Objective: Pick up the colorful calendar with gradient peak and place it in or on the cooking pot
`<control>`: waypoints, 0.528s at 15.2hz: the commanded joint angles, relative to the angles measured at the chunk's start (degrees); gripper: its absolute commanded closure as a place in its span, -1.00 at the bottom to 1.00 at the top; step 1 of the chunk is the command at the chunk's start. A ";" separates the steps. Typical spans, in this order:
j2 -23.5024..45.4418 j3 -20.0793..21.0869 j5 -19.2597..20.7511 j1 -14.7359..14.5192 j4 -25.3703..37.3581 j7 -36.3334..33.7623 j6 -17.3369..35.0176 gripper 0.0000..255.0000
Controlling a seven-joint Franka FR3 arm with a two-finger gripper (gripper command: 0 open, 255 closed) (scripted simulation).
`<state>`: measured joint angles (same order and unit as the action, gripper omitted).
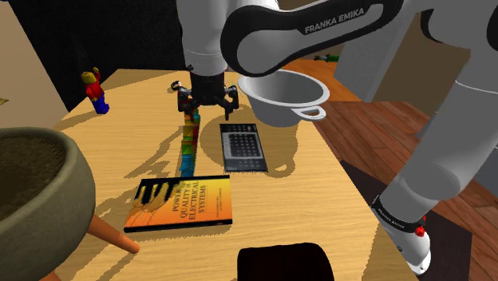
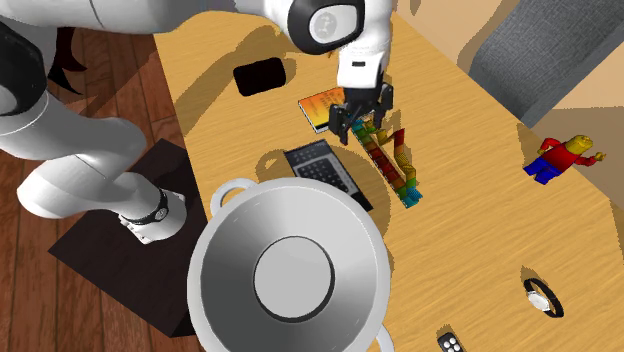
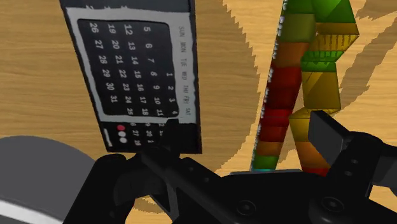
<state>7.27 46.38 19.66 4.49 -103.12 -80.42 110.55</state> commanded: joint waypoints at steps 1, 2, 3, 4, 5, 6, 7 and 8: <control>7.09 0.00 6.35 -3.25 6.64 -5.85 -2.50 -1.00; 10.02 -0.67 8.74 -5.22 9.72 -7.84 -3.65 -1.00; 12.88 -1.44 10.95 -7.25 12.94 -9.57 -4.85 -1.00; 14.14 -1.96 11.84 -8.32 14.49 -10.25 -5.40 -1.00; 14.28 -2.20 11.97 -8.30 13.97 -10.36 -4.74 -1.00; 14.47 -2.34 12.16 -8.22 13.48 -10.49 -4.11 -1.00; 14.66 -2.47 12.36 -8.13 13.00 -10.63 -3.49 -1.00; 14.87 -2.61 12.57 -8.05 12.54 -10.78 -2.88 -1.00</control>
<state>21.81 43.94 31.92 -3.52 -90.38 -90.98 107.22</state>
